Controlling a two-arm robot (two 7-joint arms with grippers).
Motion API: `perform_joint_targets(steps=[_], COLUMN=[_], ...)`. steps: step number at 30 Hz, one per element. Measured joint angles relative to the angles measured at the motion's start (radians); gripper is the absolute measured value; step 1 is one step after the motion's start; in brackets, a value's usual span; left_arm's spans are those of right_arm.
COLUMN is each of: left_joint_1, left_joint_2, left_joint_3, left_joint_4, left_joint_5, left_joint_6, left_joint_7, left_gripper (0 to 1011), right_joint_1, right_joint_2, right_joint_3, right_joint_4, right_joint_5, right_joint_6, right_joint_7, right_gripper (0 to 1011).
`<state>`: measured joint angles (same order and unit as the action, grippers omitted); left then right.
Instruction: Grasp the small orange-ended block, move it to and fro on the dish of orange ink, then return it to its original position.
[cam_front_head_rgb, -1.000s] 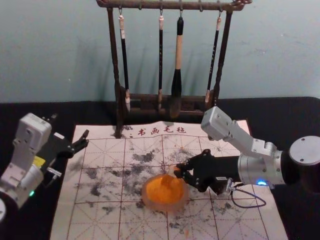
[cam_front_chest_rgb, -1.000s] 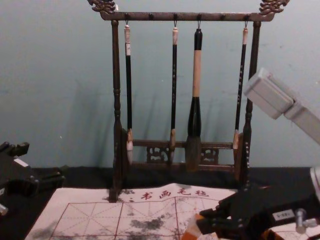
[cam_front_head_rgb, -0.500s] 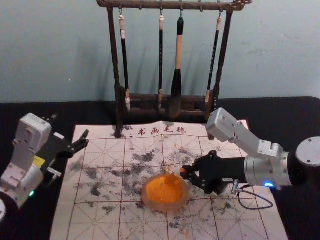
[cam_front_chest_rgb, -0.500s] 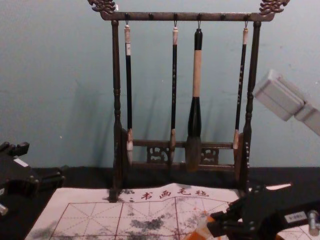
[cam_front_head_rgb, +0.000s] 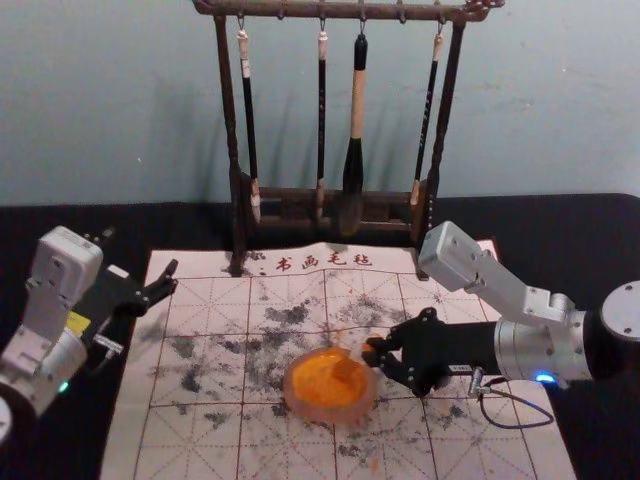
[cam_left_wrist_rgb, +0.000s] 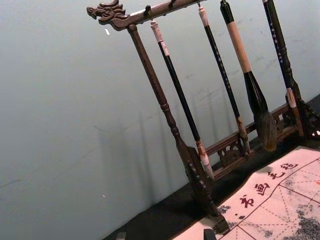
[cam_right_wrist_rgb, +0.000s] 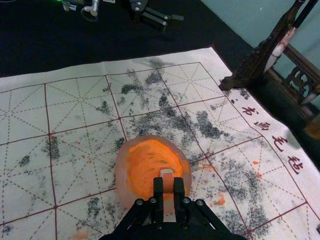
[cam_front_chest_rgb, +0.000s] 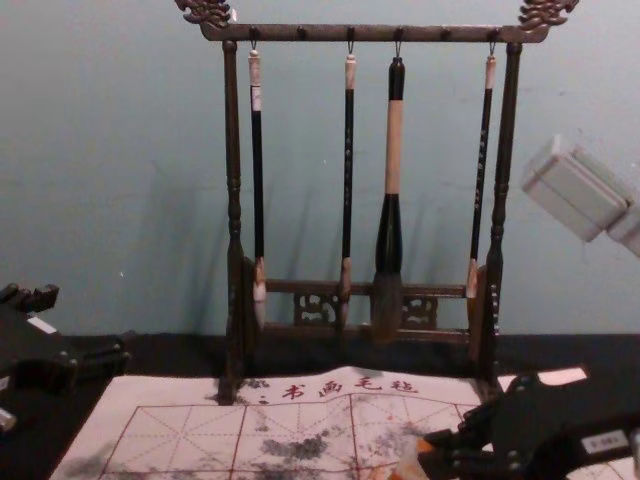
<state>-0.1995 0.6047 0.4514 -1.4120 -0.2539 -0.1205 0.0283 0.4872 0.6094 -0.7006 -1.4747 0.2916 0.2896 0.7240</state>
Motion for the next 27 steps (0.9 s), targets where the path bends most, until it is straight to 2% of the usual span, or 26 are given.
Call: perform_joint_targets(steps=[27], left_joint_1=[0.000], left_joint_2=[0.000], left_joint_3=[0.000], left_joint_4=[0.000], left_joint_5=[0.000], left_joint_6=[0.000], left_joint_7=[0.000], left_gripper=[1001], right_joint_1=[-0.012], right_joint_2=[0.018], right_joint_3=[0.014], right_joint_4=[-0.040], right_joint_5=[0.011], right_joint_6=[0.004], right_joint_7=[-0.013], right_gripper=[95])
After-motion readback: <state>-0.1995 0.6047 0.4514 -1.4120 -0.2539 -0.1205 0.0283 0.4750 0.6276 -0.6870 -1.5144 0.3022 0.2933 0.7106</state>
